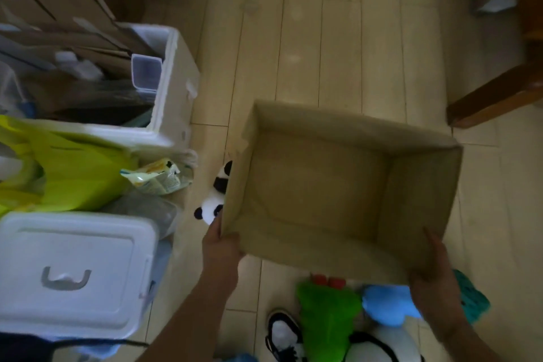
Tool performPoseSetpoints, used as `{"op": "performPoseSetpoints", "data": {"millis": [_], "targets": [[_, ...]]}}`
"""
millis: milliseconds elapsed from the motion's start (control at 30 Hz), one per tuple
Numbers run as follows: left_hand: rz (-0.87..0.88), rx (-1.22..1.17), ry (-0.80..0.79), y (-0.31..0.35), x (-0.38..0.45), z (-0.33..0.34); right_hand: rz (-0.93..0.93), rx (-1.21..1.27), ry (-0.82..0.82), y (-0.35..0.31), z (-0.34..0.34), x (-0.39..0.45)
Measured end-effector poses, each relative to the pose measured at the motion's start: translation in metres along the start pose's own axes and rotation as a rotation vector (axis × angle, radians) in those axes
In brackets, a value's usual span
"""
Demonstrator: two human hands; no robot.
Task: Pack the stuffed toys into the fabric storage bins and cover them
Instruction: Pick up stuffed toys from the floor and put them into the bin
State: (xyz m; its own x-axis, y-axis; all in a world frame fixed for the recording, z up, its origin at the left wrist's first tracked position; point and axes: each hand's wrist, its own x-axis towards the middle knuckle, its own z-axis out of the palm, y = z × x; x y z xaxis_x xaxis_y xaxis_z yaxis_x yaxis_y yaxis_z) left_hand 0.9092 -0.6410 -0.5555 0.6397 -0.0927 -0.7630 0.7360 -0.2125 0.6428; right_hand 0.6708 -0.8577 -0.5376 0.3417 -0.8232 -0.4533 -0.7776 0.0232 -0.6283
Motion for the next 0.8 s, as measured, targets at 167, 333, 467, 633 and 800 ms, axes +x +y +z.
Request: {"op": "performPoseSetpoints", "data": {"millis": [167,333,467,633,800], "targets": [[0.090,0.141,-0.086,-0.006,0.058,0.049,0.093,-0.039,-0.051,0.026,0.030,0.083],[0.188,0.686,-0.326,-0.047,0.103,0.038,0.229,-0.154,-0.216,0.079,0.062,0.115],[0.103,1.031,-0.464,-0.057,0.111,0.021,0.238,-0.158,-0.030,0.097,0.054,0.100],[0.160,1.050,-0.598,-0.056,0.122,0.023,0.294,-0.082,-0.032,0.114,0.045,0.079],[0.697,1.281,-0.185,-0.054,0.189,-0.023,0.203,-0.036,-0.011,0.139,0.049,0.083]]}}
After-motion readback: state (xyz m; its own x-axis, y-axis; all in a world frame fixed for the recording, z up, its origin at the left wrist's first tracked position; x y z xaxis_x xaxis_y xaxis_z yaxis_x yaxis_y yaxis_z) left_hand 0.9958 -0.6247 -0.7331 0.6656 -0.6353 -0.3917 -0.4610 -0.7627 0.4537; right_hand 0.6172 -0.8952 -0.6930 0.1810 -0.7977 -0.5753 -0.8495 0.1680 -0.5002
